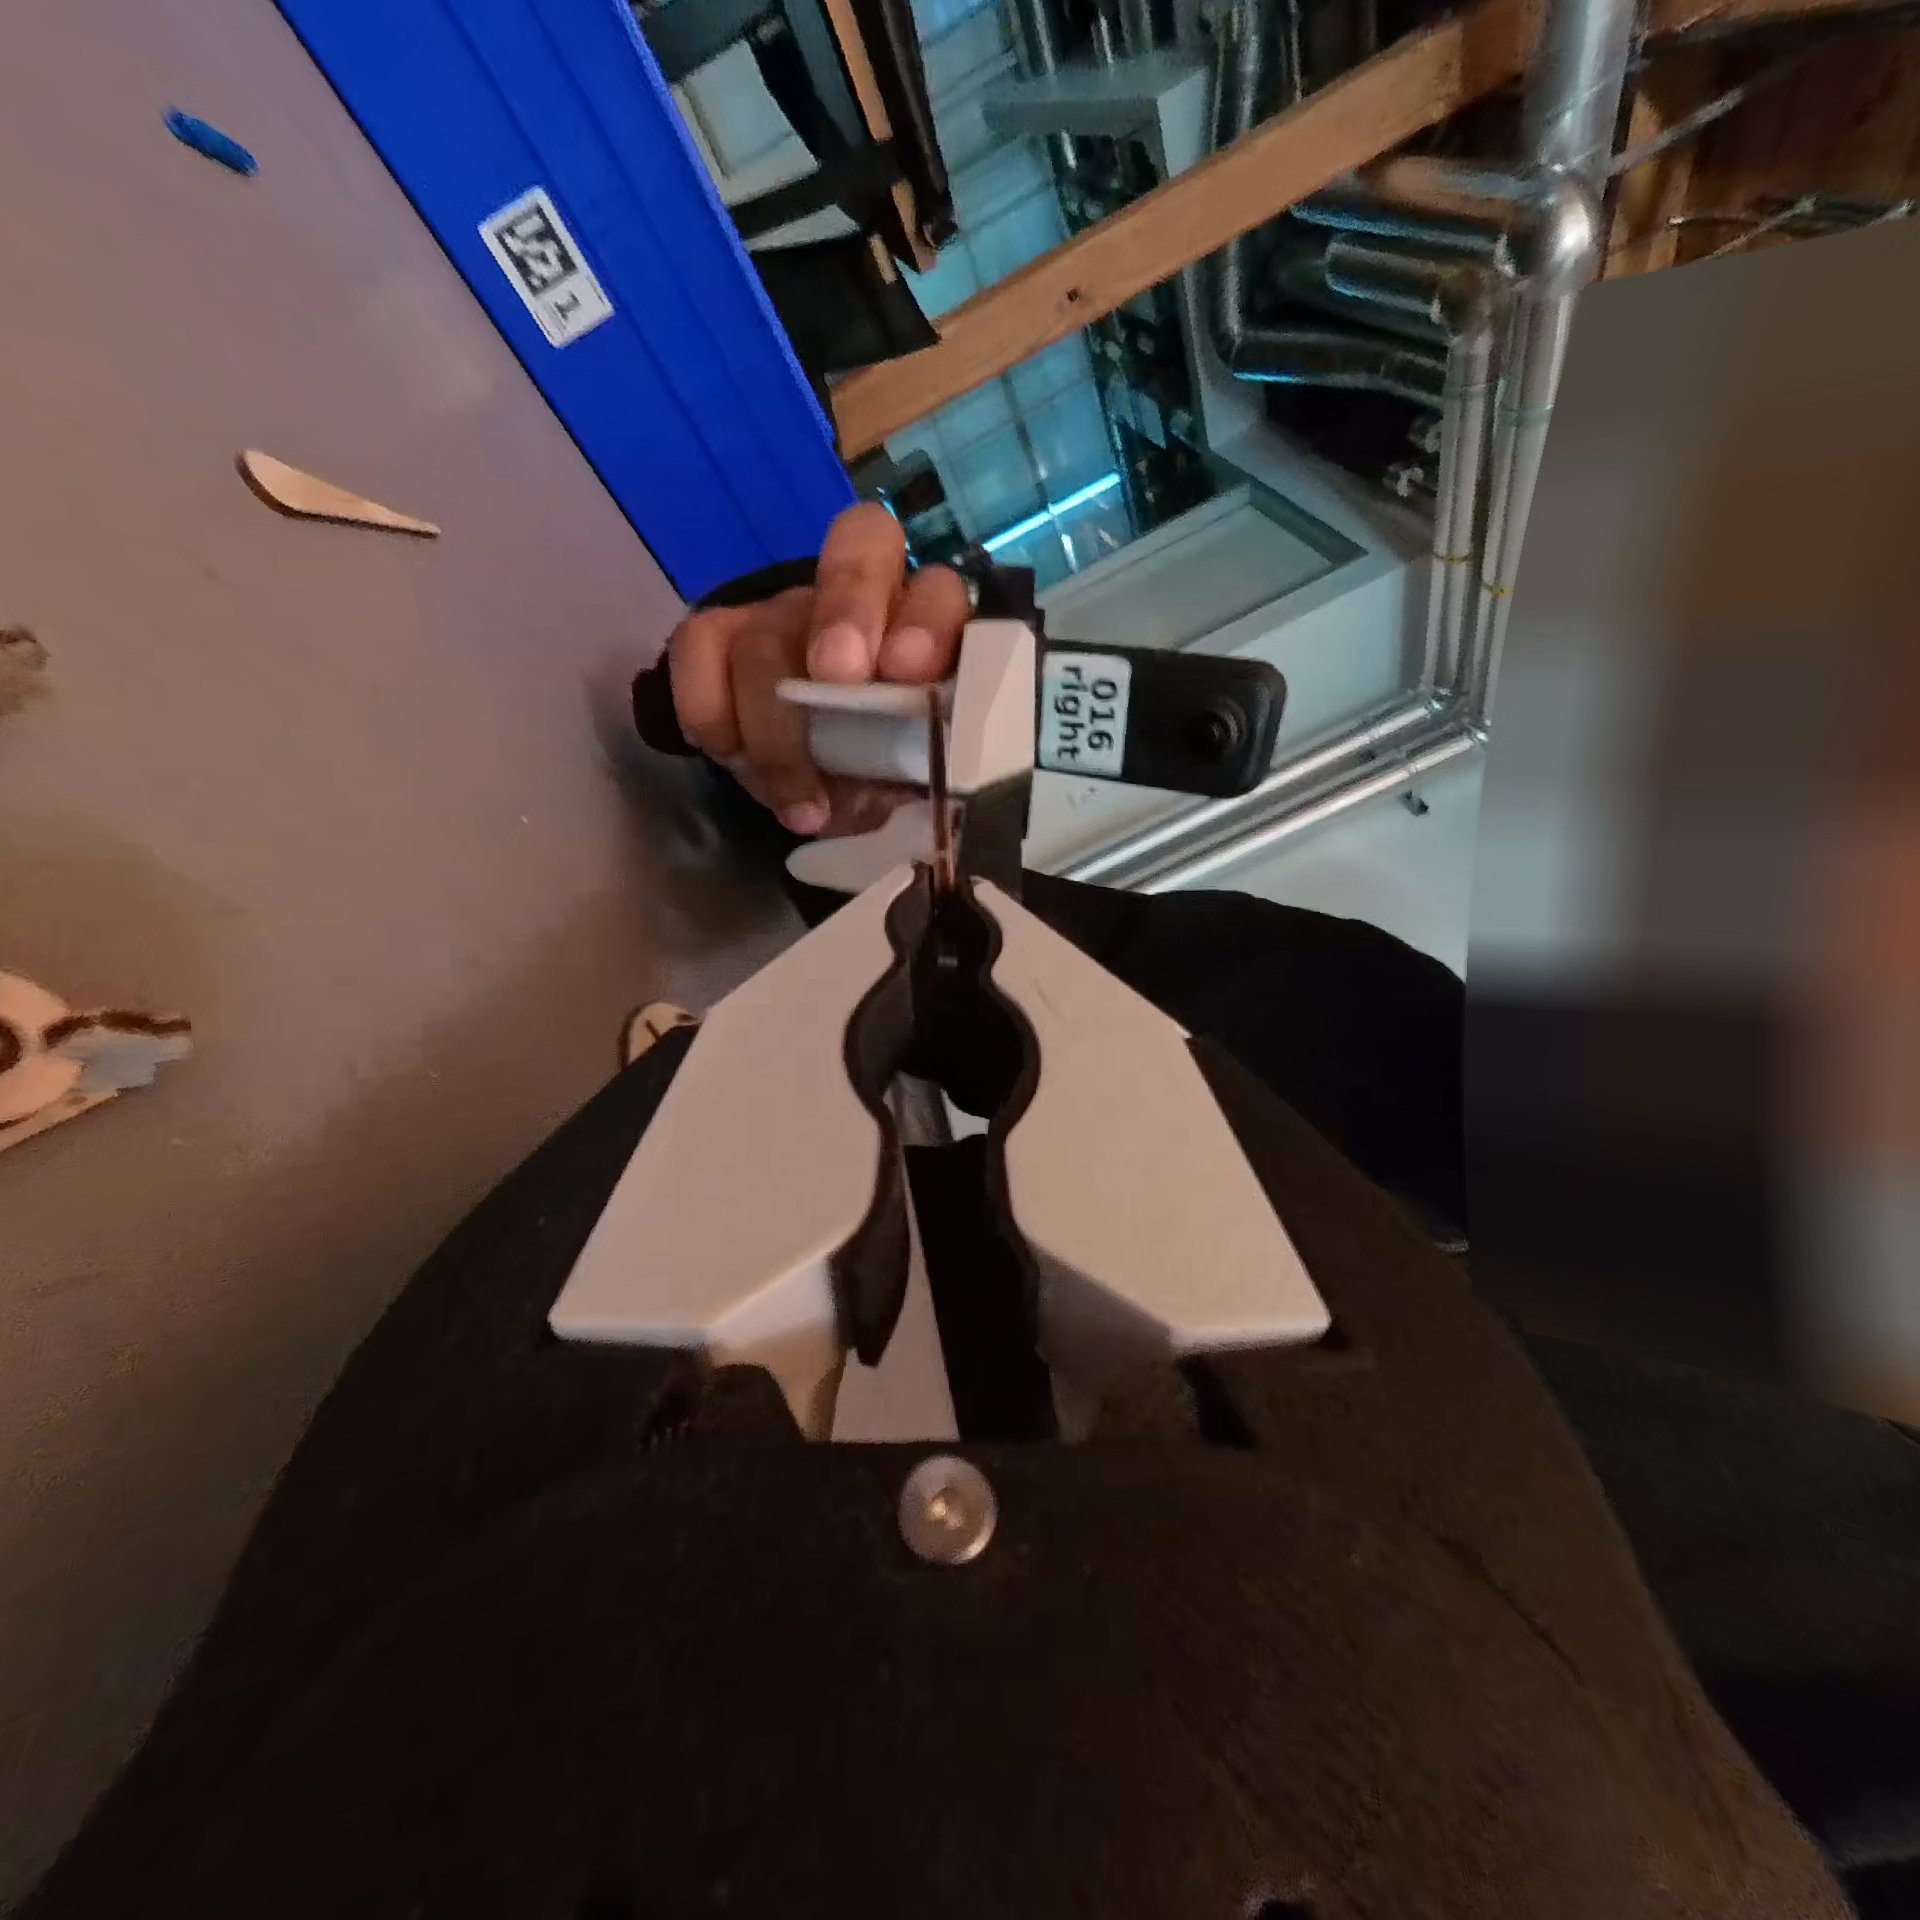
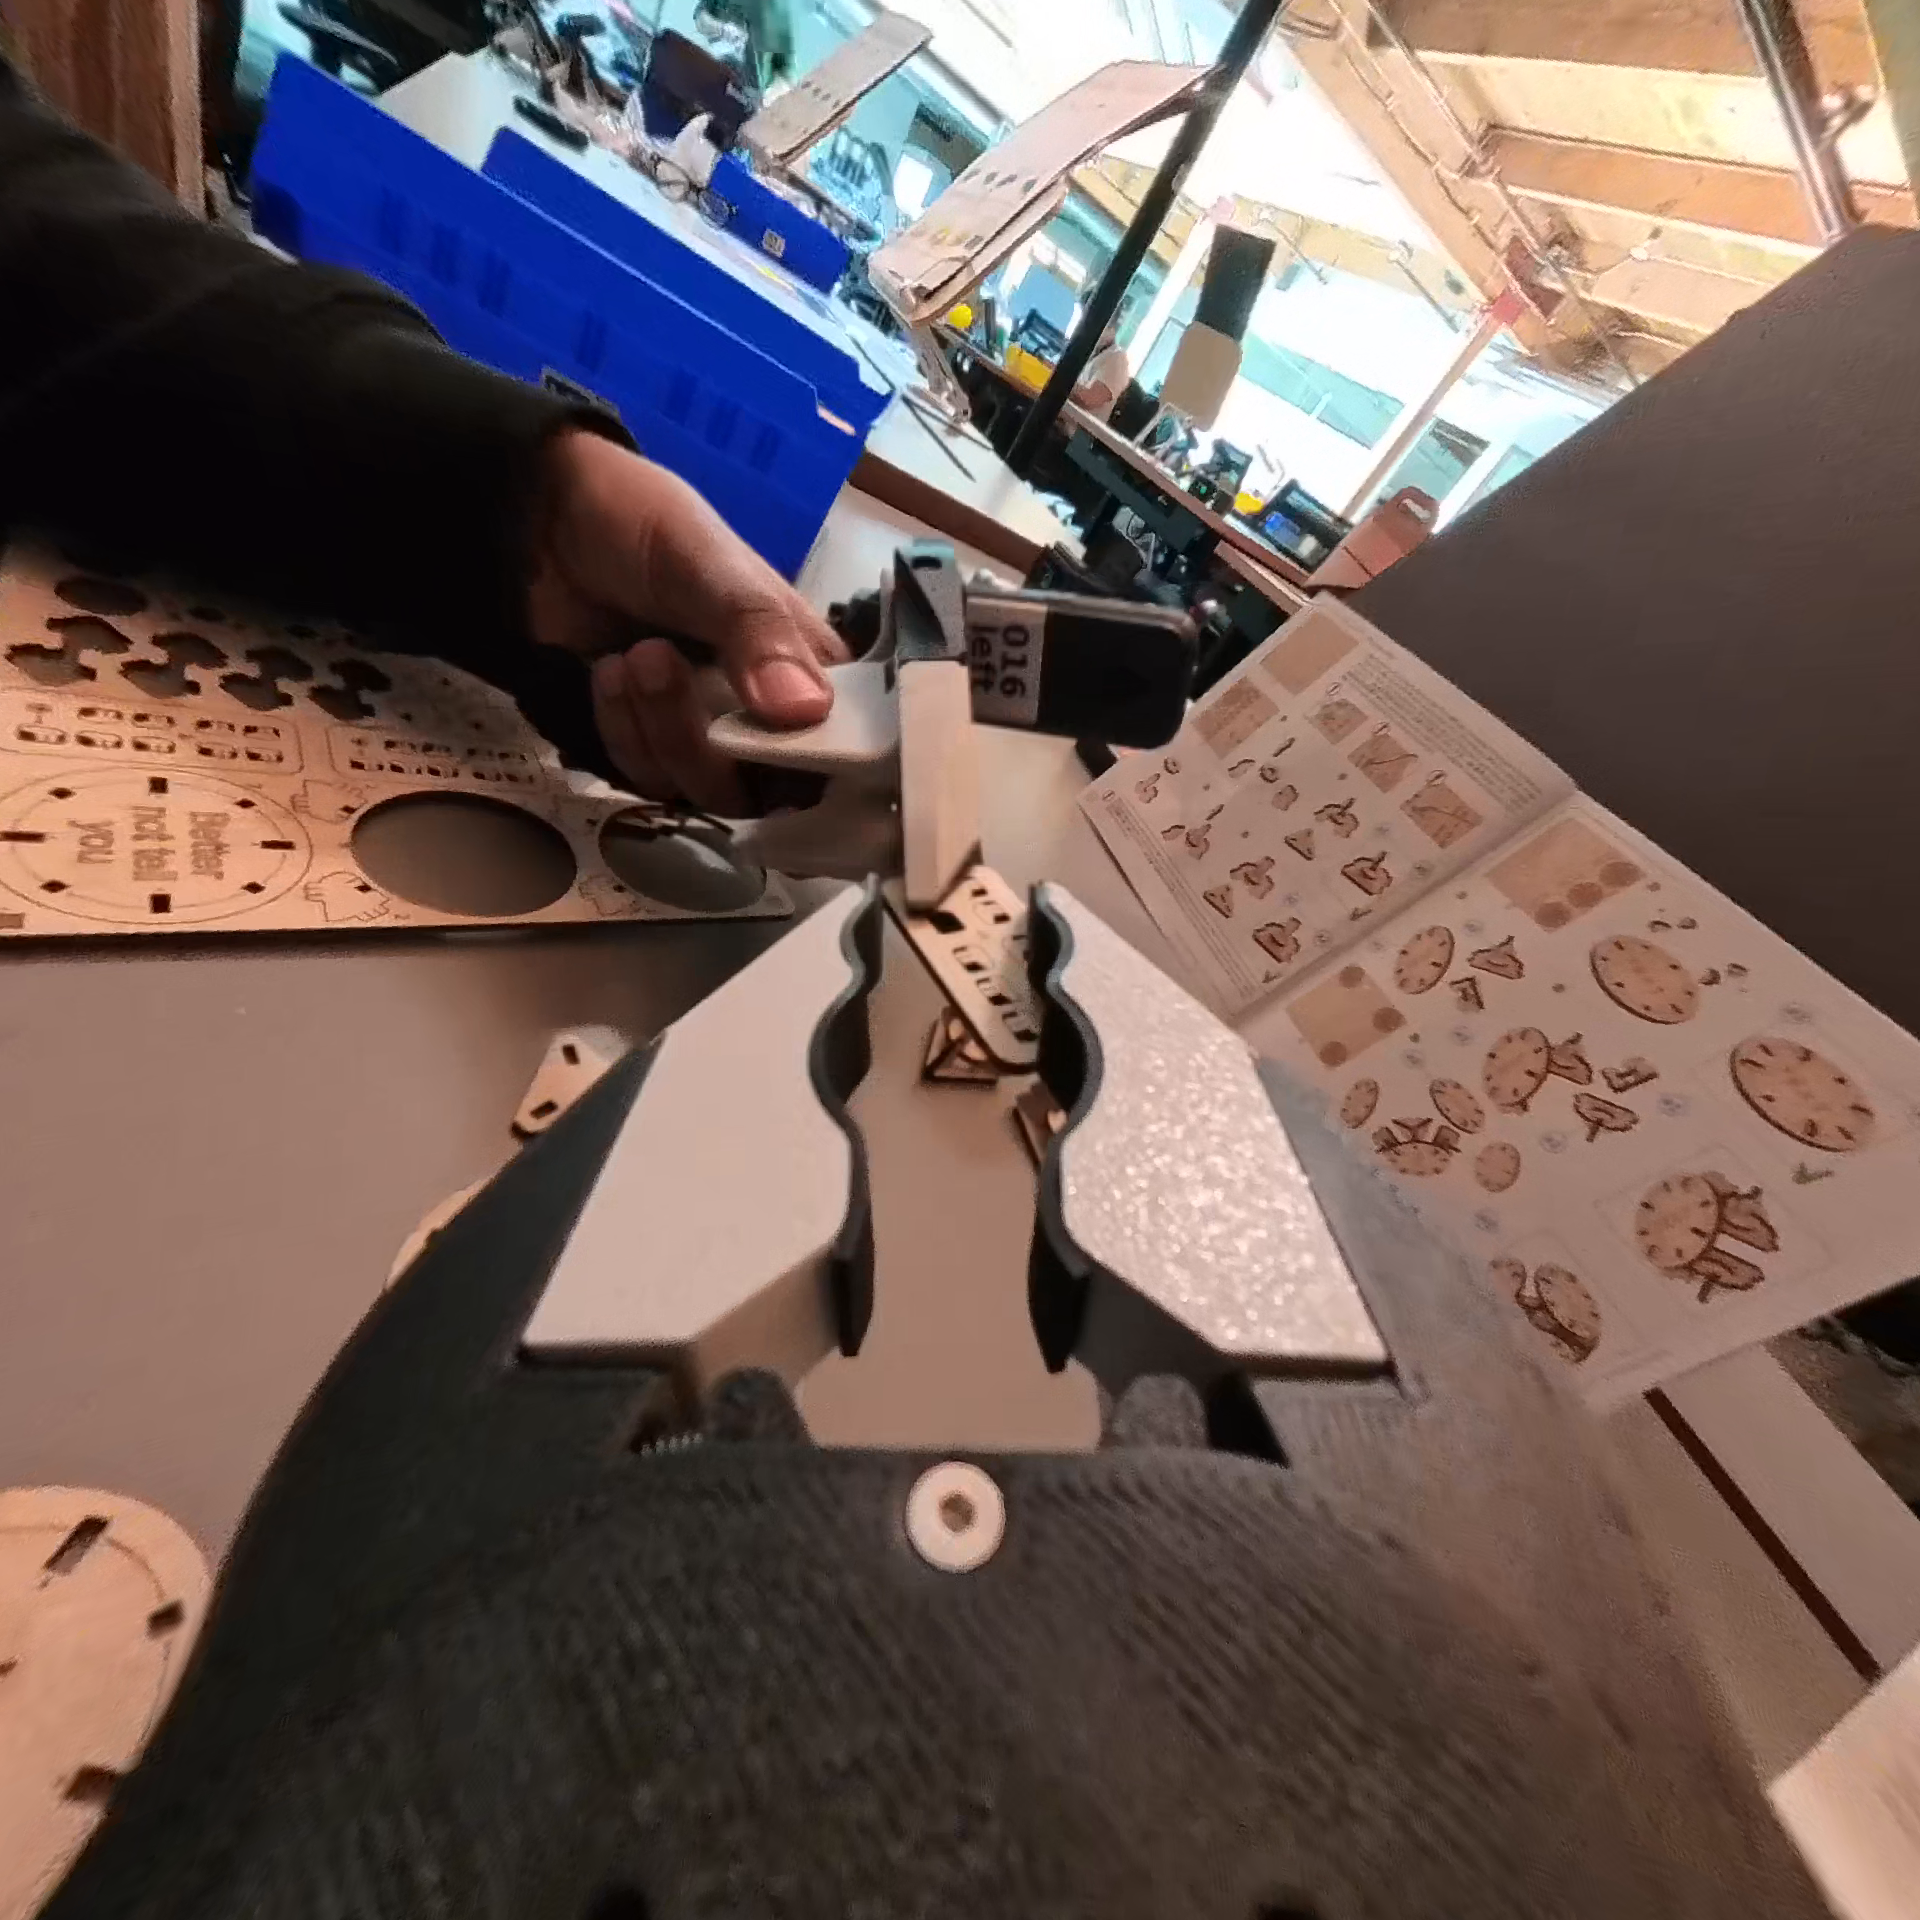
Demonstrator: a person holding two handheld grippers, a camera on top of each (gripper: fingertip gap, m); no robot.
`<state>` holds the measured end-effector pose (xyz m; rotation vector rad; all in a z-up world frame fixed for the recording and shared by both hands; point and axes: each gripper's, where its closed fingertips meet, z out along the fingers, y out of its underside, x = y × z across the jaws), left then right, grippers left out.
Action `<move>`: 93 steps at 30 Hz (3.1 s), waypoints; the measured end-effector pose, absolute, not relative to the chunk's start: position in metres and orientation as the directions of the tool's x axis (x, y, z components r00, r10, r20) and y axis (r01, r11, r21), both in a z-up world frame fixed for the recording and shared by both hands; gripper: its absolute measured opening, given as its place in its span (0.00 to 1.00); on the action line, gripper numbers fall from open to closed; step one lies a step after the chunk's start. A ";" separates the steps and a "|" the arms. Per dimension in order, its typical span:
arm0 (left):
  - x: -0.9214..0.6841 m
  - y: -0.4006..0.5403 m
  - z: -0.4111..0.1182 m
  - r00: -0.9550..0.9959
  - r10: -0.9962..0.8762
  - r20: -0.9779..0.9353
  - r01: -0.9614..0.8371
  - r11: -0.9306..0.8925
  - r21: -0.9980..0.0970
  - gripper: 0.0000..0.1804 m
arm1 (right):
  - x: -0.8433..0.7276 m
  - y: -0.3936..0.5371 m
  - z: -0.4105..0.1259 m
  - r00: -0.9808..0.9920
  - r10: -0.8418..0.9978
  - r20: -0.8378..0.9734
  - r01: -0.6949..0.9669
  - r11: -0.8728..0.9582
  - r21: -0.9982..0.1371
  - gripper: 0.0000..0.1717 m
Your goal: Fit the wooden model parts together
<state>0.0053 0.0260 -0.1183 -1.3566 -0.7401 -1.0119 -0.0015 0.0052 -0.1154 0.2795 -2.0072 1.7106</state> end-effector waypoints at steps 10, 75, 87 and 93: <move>-0.014 0.012 -0.094 0.464 -0.236 0.854 0.886 0.138 -0.443 0.01 | -0.028 0.031 -0.073 -0.907 0.360 0.217 -0.262 -0.079 -0.962 0.21; -0.012 0.030 -0.119 0.843 0.287 0.455 0.484 -0.035 -0.874 0.01 | -0.020 0.020 -0.114 -0.876 -0.046 -0.480 0.481 0.009 -0.877 0.01; -0.013 0.029 -0.120 0.858 0.438 0.267 0.350 -0.120 -0.929 0.01 | -0.021 0.019 -0.114 -0.877 0.001 -0.480 0.480 0.020 -0.877 0.02; -0.014 0.029 -0.123 0.856 0.457 0.241 0.338 -0.142 -0.930 0.01 | -0.022 0.019 -0.116 -0.874 0.013 -0.485 0.485 0.029 -0.874 0.02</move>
